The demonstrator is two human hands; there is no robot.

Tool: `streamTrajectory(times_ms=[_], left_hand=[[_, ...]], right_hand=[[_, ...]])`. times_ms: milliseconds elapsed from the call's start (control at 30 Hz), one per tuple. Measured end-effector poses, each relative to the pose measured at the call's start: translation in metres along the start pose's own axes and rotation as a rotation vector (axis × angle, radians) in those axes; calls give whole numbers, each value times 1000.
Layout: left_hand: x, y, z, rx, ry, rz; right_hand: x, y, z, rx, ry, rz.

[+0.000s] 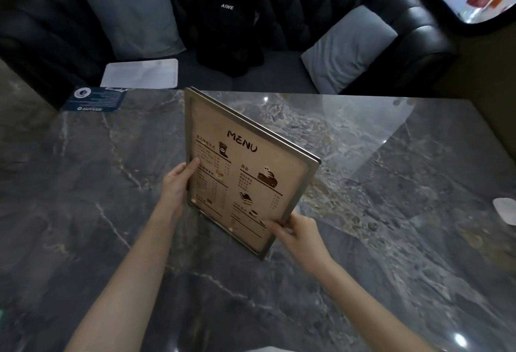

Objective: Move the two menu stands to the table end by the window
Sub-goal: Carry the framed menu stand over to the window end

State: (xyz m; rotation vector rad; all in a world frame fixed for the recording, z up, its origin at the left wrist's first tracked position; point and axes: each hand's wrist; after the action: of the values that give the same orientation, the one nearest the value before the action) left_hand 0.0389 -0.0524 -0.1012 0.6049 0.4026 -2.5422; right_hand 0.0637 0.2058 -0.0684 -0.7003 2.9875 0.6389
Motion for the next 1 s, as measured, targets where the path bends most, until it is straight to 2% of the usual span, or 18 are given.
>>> streamTrajectory(times_ms=[133,300,400,667,1000], left_hand=[[-2,-2,4,-33,54,-50],[-6,-9,8,-81,150,-26],[-12,-25,10,-84,150,-32],[-21,-90,16,-39,165,-114],[-43,-204,16,34,109,-210]], right_hand=[[1,2,0,18,8,-16],[3,12,1,44,8,-7],[2,25,3,60,-17,-1],[-12,78,5,80,-68,73],[-42,174,11,127,-86,198]])
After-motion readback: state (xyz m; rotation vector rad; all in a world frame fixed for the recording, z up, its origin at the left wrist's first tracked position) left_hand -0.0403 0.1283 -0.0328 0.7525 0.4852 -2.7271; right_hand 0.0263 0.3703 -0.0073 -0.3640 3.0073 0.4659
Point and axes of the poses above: each hand's wrist, its own x-axis towards the middle knuckle, its own y-axis out of the back of the hand, z = x × y, and after that the axes turned 7 degrees about y, right-handed
